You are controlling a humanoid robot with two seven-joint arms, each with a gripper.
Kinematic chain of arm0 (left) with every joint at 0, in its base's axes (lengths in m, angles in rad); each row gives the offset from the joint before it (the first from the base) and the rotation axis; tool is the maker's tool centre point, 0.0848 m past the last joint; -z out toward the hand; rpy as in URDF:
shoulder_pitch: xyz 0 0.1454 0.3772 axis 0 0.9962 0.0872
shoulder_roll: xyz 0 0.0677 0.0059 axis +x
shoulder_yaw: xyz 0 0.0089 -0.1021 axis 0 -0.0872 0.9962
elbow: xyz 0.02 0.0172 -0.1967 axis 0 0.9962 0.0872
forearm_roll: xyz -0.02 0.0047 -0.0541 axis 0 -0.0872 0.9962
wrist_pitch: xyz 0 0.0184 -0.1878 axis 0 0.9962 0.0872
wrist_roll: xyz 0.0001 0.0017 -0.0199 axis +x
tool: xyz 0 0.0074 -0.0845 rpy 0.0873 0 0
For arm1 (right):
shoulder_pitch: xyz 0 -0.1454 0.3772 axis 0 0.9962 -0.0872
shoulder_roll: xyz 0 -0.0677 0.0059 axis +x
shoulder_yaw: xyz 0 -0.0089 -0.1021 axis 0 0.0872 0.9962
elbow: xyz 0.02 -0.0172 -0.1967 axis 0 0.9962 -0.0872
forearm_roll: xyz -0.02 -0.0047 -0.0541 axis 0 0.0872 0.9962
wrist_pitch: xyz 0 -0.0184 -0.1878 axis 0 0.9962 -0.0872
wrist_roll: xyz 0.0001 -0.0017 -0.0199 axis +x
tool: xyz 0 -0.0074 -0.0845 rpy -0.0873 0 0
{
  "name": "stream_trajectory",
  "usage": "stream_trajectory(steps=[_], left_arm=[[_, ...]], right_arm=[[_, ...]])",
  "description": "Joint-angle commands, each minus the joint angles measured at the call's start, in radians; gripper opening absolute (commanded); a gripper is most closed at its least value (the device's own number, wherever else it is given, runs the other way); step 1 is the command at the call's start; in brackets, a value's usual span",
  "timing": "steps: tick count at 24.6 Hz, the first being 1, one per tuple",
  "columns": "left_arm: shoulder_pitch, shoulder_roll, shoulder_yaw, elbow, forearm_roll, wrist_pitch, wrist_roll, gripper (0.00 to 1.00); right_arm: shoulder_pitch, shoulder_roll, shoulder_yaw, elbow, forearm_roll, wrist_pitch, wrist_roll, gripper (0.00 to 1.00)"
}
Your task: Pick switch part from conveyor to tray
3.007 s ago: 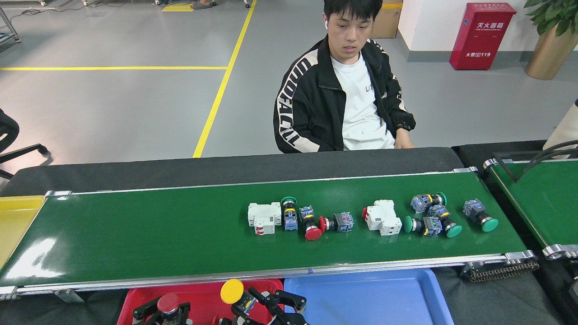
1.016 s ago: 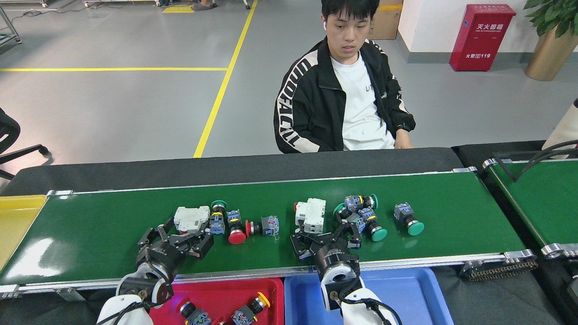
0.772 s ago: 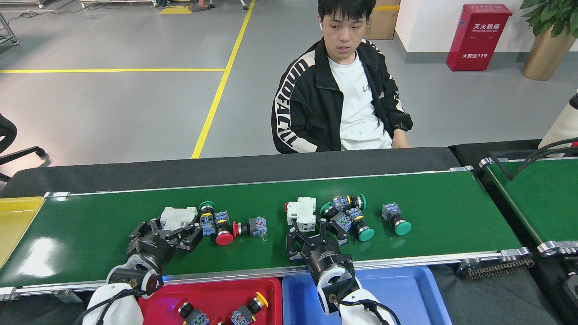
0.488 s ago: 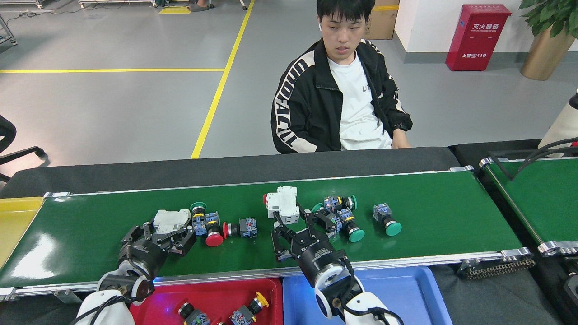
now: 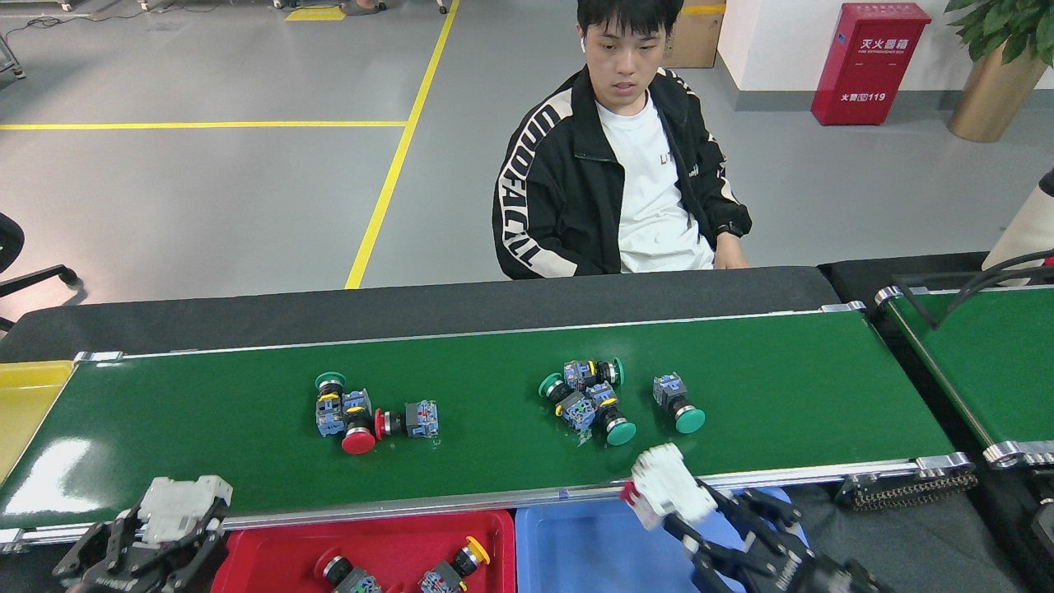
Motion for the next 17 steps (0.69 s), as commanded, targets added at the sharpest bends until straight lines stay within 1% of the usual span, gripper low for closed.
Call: stream_trajectory(steps=[1,2,3,4,5,7,9,11,13,14,16,17], left_arm=[[0.023,-0.001,-0.002,-0.052,0.009,-0.039,0.006,0.06],[0.031,-0.004,-0.007,-0.053,0.009,-0.073,0.006,0.06],[0.029,-0.009,-0.016,-0.053,0.009,-0.12,0.006,0.06],[0.026,-0.01,-0.019,-0.053,0.009,-0.182,0.006,0.06],[0.02,-0.009,-0.022,-0.053,0.009,-0.217,0.007,0.06],[-0.012,-0.01,-0.05,-0.053,-0.002,-0.217,0.006,0.06],[-0.055,-0.001,-0.128,-0.053,-0.03,-0.217,0.004,0.07],[-0.113,0.004,-0.234,-0.053,-0.056,-0.217,0.001,0.07],[-0.191,0.01,-0.366,-0.053,-0.102,-0.217,-0.013,0.07],[-0.215,0.008,-0.416,-0.052,-0.129,-0.217,-0.014,0.07],[-0.256,-0.007,-0.567,-0.052,-0.2,-0.217,-0.017,0.08],[-0.267,-0.018,-0.642,-0.048,-0.238,-0.217,-0.019,0.08]], right_arm=[[0.022,0.0,-0.049,-0.006,-0.005,-0.028,-0.008,0.28],[0.036,0.002,-0.07,0.003,-0.005,-0.028,0.0,0.55],[0.051,0.008,-0.09,0.02,-0.005,-0.028,0.011,0.95],[0.059,0.023,-0.108,0.029,-0.008,-0.028,0.023,0.99],[0.058,0.036,-0.119,0.029,-0.011,-0.028,0.024,0.99],[0.054,0.066,-0.139,0.028,-0.011,-0.028,0.027,0.99],[0.05,0.109,-0.17,0.023,-0.011,-0.028,0.03,0.99],[0.03,0.152,-0.185,0.011,-0.011,-0.028,0.053,0.99],[-0.025,0.198,-0.184,0.0,-0.008,-0.028,0.069,0.98],[-0.048,0.212,-0.184,0.0,-0.001,-0.017,0.07,0.98],[-0.105,0.238,-0.178,-0.003,0.025,0.115,0.072,0.98],[-0.123,0.255,-0.171,-0.003,0.055,0.174,0.072,0.98]])
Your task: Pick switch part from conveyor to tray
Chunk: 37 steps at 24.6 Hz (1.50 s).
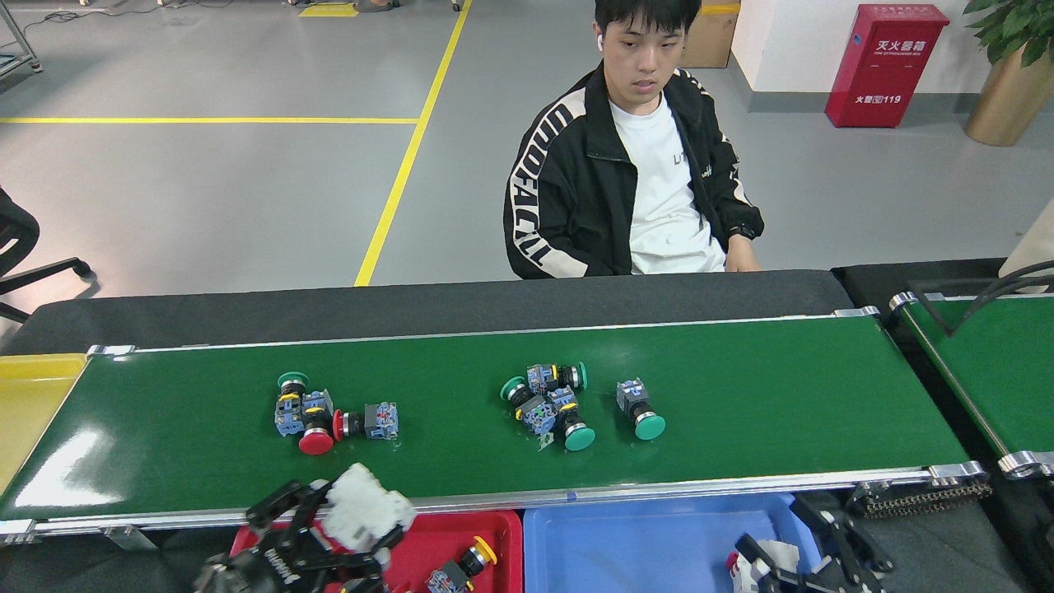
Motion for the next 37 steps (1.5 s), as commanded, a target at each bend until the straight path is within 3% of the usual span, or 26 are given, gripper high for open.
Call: stream_trajectory(steps=[1,4,7,8,11,14,17,23,27,29,33,37], left_arm=[[-0.023,-0.022,-0.112,-0.007,-0.059,-0.005,0.0,0.08],[-0.027,-0.114,-0.242,-0.001,-0.214,-0.005,0.002,0.08],[-0.011,-0.186,-0.29,-0.001,-0.297,-0.005,0.002,0.14],[-0.001,-0.201,-0.31,0.001,-0.318,-0.005,0.002,0.3],[0.006,-0.207,-0.314,0.002,-0.33,-0.005,0.003,1.0],[0.009,-0.206,-0.285,0.013,-0.312,-0.005,0.005,1.0],[0.012,-0.219,-0.155,0.001,-0.246,-0.005,0.003,1.0],[0.02,-0.207,0.281,-0.008,-0.106,-0.005,0.002,1.0],[0.092,-0.207,0.638,0.007,-0.03,-0.005,-0.012,1.0],[0.103,-0.215,0.757,0.042,-0.028,-0.005,-0.012,1.0],[0.088,-0.209,0.79,0.067,-0.036,-0.005,-0.014,1.0],[0.028,-0.169,0.712,0.131,-0.074,0.123,-0.014,1.0]], right_arm=[[-0.026,0.034,0.009,-0.014,0.046,0.132,0.004,0.97],[-0.047,0.113,0.034,-0.01,0.181,0.334,0.001,0.97],[-0.047,0.12,0.034,-0.01,0.195,0.433,-0.007,0.98],[-0.049,0.118,0.034,-0.01,0.194,0.439,-0.011,0.98],[-0.047,0.116,0.037,-0.004,0.198,0.439,-0.019,0.98],[-0.057,0.121,0.066,-0.001,0.203,0.442,-0.018,0.98],[-0.07,0.118,0.068,-0.001,0.201,0.446,-0.018,0.98],[-0.077,0.123,0.085,0.004,0.207,0.449,-0.014,0.98],[-0.147,0.118,0.267,0.058,0.249,0.5,-0.01,0.98],[-0.205,0.116,0.376,0.116,0.263,0.534,-0.01,0.98],[-0.328,0.138,0.511,0.269,0.264,0.58,-0.01,0.98],[-0.454,0.199,0.608,0.449,0.266,0.591,-0.014,0.98]])
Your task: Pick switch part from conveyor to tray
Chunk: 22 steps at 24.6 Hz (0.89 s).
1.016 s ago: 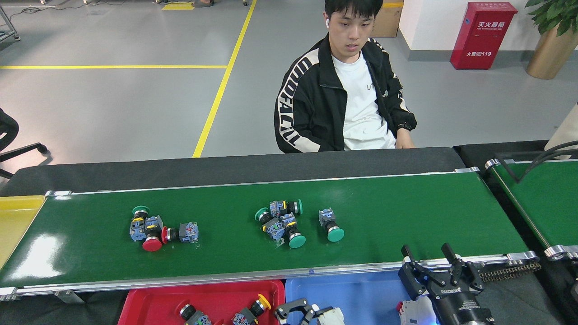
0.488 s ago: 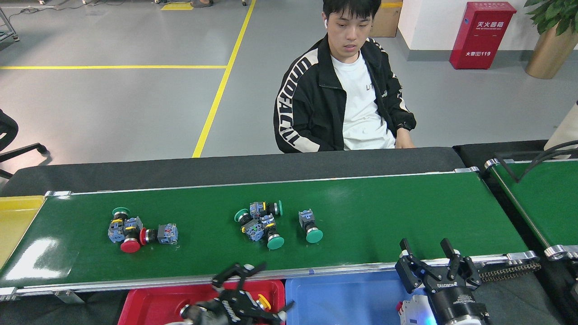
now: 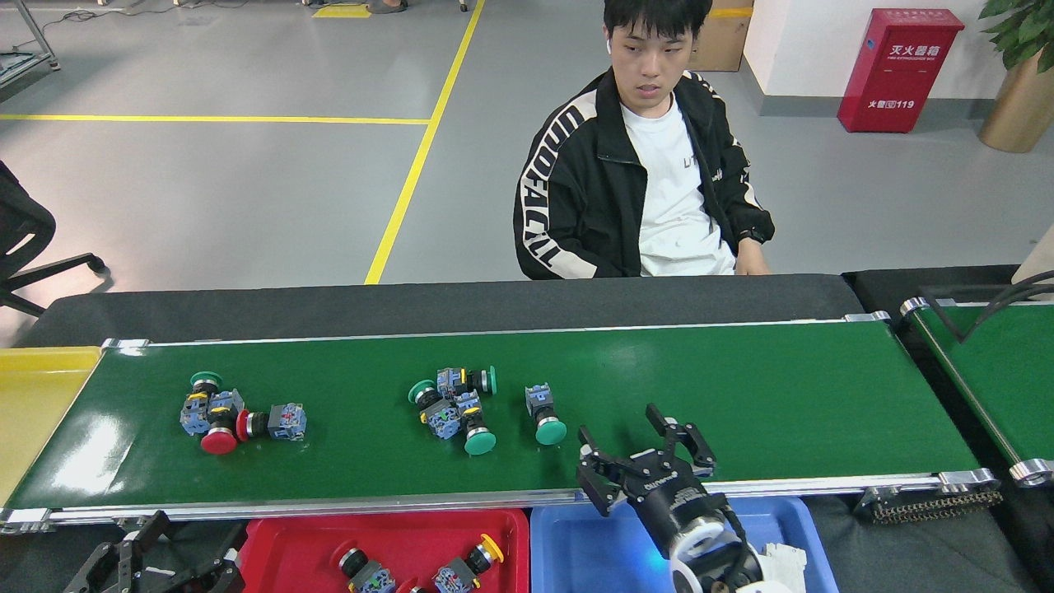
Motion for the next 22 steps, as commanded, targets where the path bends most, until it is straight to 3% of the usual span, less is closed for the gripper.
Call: stream_trajectory(steps=[1,5,10,15,18,20,22], left_arm=[[-0.035,0.032,-0.036,0.031,-0.013,0.094,0.003,1.0],[-0.153,0.112,-0.126,0.194,-0.047,0.257,0.014,1.0],[-0.336,0.193,-0.188,0.436,-0.051,0.333,0.045,1.0],[-0.461,0.269,-0.275,0.64,-0.051,0.401,0.107,1.0],[-0.5,0.27,-0.329,0.705,-0.053,0.404,0.132,0.93],[-0.534,0.272,-0.373,0.757,-0.053,0.407,0.132,0.78],[-0.59,0.273,-0.429,0.827,-0.053,0.399,0.132,0.49]], right_arm=[[-0.056,0.036,0.042,0.062,0.003,0.006,-0.014,0.98],[-0.097,0.04,0.13,0.118,-0.011,0.014,-0.019,0.98],[-0.168,0.044,0.188,0.19,-0.029,0.069,-0.028,0.91],[-0.341,0.048,0.342,0.377,-0.233,0.072,-0.08,0.88],[-0.409,0.05,0.395,0.417,-0.319,0.069,-0.121,0.68],[-0.438,0.05,0.401,0.432,-0.337,0.059,-0.123,0.53],[-0.449,0.05,0.423,0.5,-0.337,0.014,-0.132,0.28]])
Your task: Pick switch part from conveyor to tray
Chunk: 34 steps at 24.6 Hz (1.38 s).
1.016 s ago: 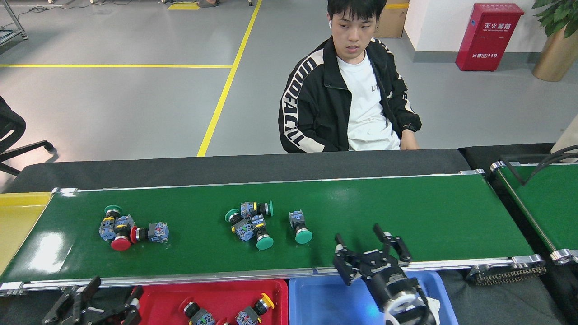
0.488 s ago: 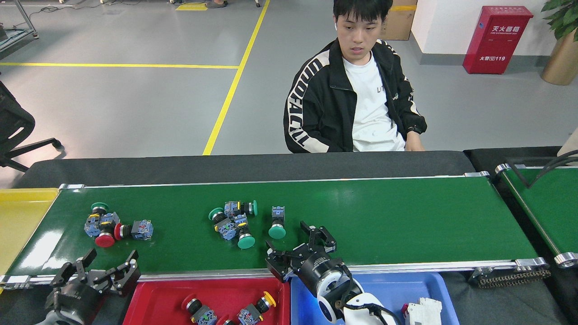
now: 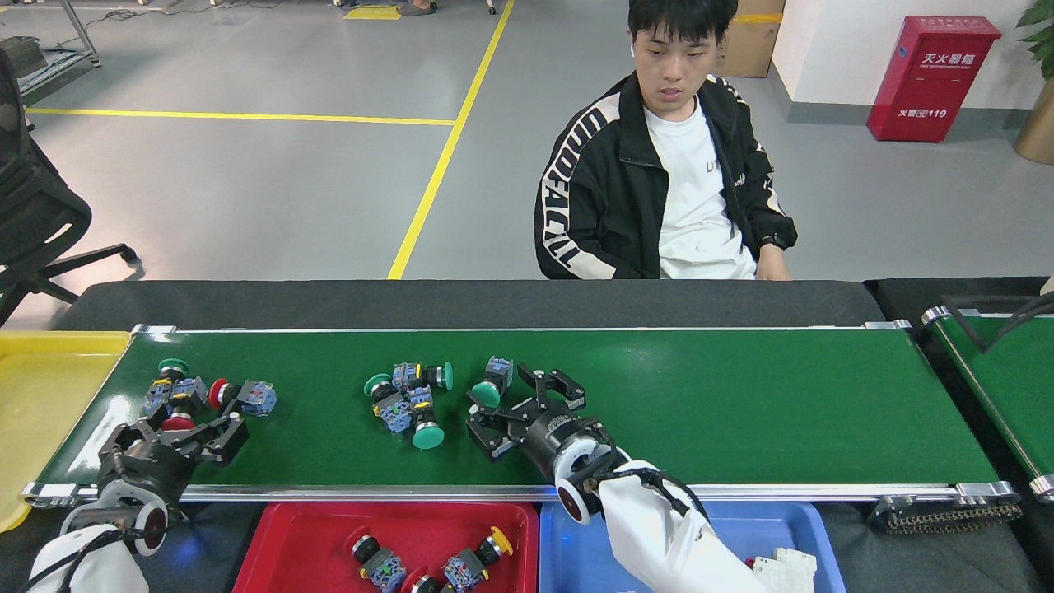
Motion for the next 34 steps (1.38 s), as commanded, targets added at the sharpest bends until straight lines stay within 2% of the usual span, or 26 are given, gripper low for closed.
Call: stream_trajectory(steps=[1,2,4,6,11,15,17,20,22,23,26,28,30,31,32,34], left_arm=[[-0.066,0.014,-0.043,0.047,0.001,-0.002,0.014,0.28],[-0.088,0.014,-0.057,0.072,0.004,-0.004,0.017,0.11],[-0.094,0.013,-0.06,0.081,0.007,-0.004,0.031,0.07],[-0.094,0.014,-0.057,0.082,0.008,-0.004,0.039,0.05],[-0.068,0.02,-0.046,0.032,0.07,-0.021,0.037,0.05],[0.069,0.089,-0.008,-0.157,0.222,-0.114,0.011,0.05],[0.181,0.108,0.003,-0.309,0.3,-0.162,-0.015,0.05],[0.386,0.12,0.046,-0.551,0.363,-0.289,-0.016,0.05],[0.514,0.112,0.078,-0.694,0.389,-0.441,-0.016,0.05],[0.552,0.105,0.086,-0.737,0.387,-0.475,-0.016,0.05],[0.621,0.072,0.063,-0.824,0.337,-0.475,-0.018,0.05],[0.626,0.053,-0.016,-0.856,0.249,-0.475,-0.015,0.05],[0.627,0.045,-0.074,-0.869,0.205,-0.475,-0.015,0.05],[0.629,0.048,-0.102,-0.869,0.186,-0.475,-0.015,0.07],[0.626,0.042,-0.123,-0.866,0.16,-0.475,-0.015,0.19],[0.623,0.028,-0.132,-0.86,0.127,-0.475,-0.015,0.77]], right_arm=[[-0.022,0.009,0.008,0.051,-0.009,-0.055,-0.016,0.25],[-0.025,0.009,0.008,0.067,-0.013,-0.07,-0.018,0.22],[-0.046,0.009,0.006,0.084,-0.024,-0.082,-0.041,0.11],[-0.057,0.009,0.008,0.095,-0.061,-0.115,-0.051,0.09],[-0.068,0.009,0.006,0.101,-0.07,-0.133,-0.071,0.08],[-0.068,0.009,0.003,0.084,-0.07,-0.135,-0.073,0.08],[-0.066,0.005,0.006,0.049,-0.067,-0.136,-0.073,0.08],[-0.039,-0.018,0.003,-0.117,-0.069,-0.141,-0.053,0.08],[0.006,-0.11,0.0,-0.265,-0.069,-0.184,-0.005,0.08],[0.037,-0.15,-0.003,-0.342,-0.07,-0.217,0.011,0.08],[0.244,-0.306,-0.064,-0.638,-0.069,-0.36,0.053,0.08],[0.351,-0.362,-0.075,-0.756,-0.066,-0.451,0.062,0.08],[0.417,-0.402,-0.077,-0.819,-0.056,-0.526,0.064,0.08],[0.438,-0.408,-0.077,-0.838,-0.055,-0.55,0.064,0.08],[0.455,-0.409,-0.075,-0.844,-0.053,-0.567,0.064,0.08],[0.481,-0.403,-0.075,-0.844,-0.01,-0.604,0.071,0.14]])
